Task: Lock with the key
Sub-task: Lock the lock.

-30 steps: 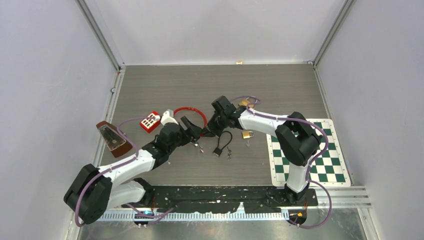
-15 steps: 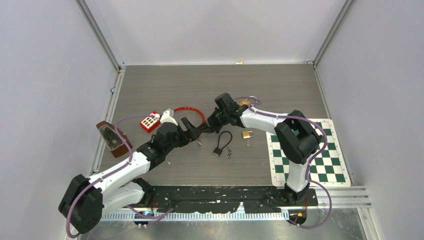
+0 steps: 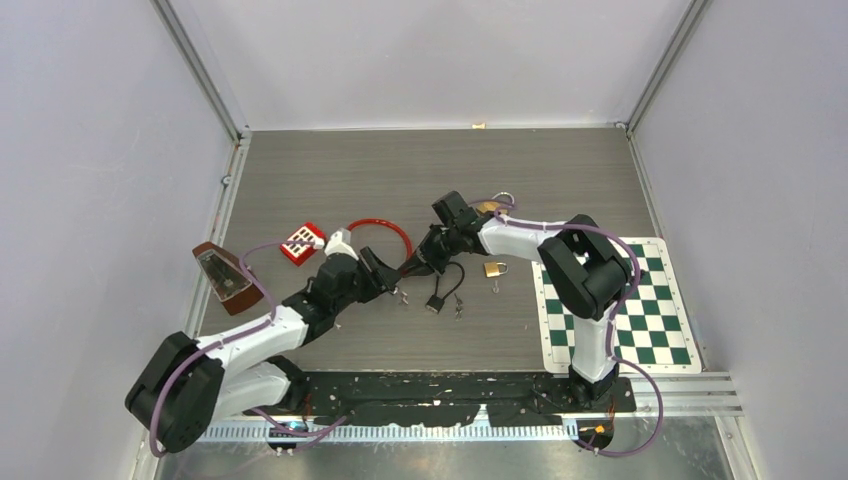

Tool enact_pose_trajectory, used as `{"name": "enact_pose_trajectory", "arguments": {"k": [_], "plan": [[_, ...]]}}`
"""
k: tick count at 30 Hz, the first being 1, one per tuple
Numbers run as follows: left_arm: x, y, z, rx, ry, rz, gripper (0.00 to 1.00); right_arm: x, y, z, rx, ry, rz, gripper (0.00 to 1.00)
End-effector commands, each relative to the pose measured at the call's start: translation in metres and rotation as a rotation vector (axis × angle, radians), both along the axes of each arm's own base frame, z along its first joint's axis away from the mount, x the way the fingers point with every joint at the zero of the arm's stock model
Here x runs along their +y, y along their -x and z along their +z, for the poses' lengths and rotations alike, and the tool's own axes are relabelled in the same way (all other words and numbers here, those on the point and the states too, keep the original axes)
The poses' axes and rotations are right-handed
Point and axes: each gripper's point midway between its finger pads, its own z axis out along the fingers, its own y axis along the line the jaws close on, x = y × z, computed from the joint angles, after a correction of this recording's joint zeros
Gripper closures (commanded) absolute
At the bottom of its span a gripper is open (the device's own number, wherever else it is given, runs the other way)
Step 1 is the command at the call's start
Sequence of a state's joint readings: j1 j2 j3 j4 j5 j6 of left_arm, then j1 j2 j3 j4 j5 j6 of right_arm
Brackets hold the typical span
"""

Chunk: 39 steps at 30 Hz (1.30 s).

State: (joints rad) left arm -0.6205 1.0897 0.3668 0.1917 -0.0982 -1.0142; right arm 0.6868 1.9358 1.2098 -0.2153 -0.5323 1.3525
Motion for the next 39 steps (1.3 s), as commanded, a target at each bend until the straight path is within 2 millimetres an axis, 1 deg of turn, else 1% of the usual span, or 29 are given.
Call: {"name": "enact_pose_trajectory", "arguments": {"k": [1, 3, 7, 11, 12, 15, 18, 22, 24, 27, 31, 33, 35, 36, 37, 39], "plan": [[-0.011, -0.005, 0.006, -0.027, 0.084, -0.007, 0.48, 0.003, 0.014, 0.009, -0.001, -0.054, 0.089, 0.95], [-0.013, -0.002, 0.003, -0.017, 0.096, -0.020, 0.52, 0.002, 0.015, 0.004, 0.006, -0.043, 0.093, 0.94], [-0.022, 0.004, 0.004, -0.027, 0.101, -0.096, 0.67, 0.001, 0.018, -0.007, 0.023, -0.033, 0.112, 0.91], [-0.032, 0.009, 0.004, -0.016, 0.093, -0.179, 0.97, -0.002, 0.018, -0.016, 0.014, -0.003, 0.127, 0.85], [-0.035, 0.010, 0.003, -0.010, 0.094, -0.198, 1.00, -0.002, 0.018, -0.019, 0.013, 0.004, 0.129, 0.84], [-0.043, 0.011, 0.003, 0.005, 0.108, -0.238, 1.00, -0.004, 0.018, -0.026, 0.013, 0.017, 0.131, 0.80], [-0.043, 0.011, 0.000, 0.027, 0.112, -0.237, 1.00, -0.004, 0.016, -0.030, 0.002, 0.024, 0.128, 0.74], [-0.037, 0.010, -0.004, 0.042, 0.075, -0.228, 1.00, -0.005, 0.010, -0.035, -0.026, 0.046, 0.121, 0.59], [-0.034, 0.010, -0.005, 0.053, 0.056, -0.223, 1.00, -0.006, 0.008, -0.041, -0.028, 0.071, 0.118, 0.54], [-0.033, 0.009, -0.002, 0.058, 0.053, -0.221, 1.00, -0.008, 0.004, -0.050, -0.028, 0.101, 0.108, 0.53], [-0.029, 0.009, 0.001, 0.060, 0.040, -0.216, 1.00, -0.012, -0.003, -0.054, -0.049, 0.133, 0.084, 0.55], [-0.026, 0.008, 0.002, 0.055, 0.031, -0.214, 1.00, -0.015, -0.005, -0.055, -0.054, 0.138, 0.073, 0.67], [-0.026, 0.008, 0.004, 0.045, 0.027, -0.223, 1.00, -0.011, -0.005, -0.053, -0.038, 0.111, 0.053, 0.89], [-0.027, 0.008, 0.005, 0.044, 0.026, -0.229, 1.00, -0.009, -0.004, -0.051, -0.032, 0.092, 0.050, 0.92], [-0.027, 0.008, 0.006, 0.045, 0.024, -0.233, 1.00, -0.007, -0.005, -0.045, -0.018, 0.074, 0.027, 0.94], [-0.030, 0.007, 0.008, 0.042, 0.024, -0.250, 1.00, -0.002, -0.006, -0.032, -0.015, 0.031, -0.006, 0.95]]}}
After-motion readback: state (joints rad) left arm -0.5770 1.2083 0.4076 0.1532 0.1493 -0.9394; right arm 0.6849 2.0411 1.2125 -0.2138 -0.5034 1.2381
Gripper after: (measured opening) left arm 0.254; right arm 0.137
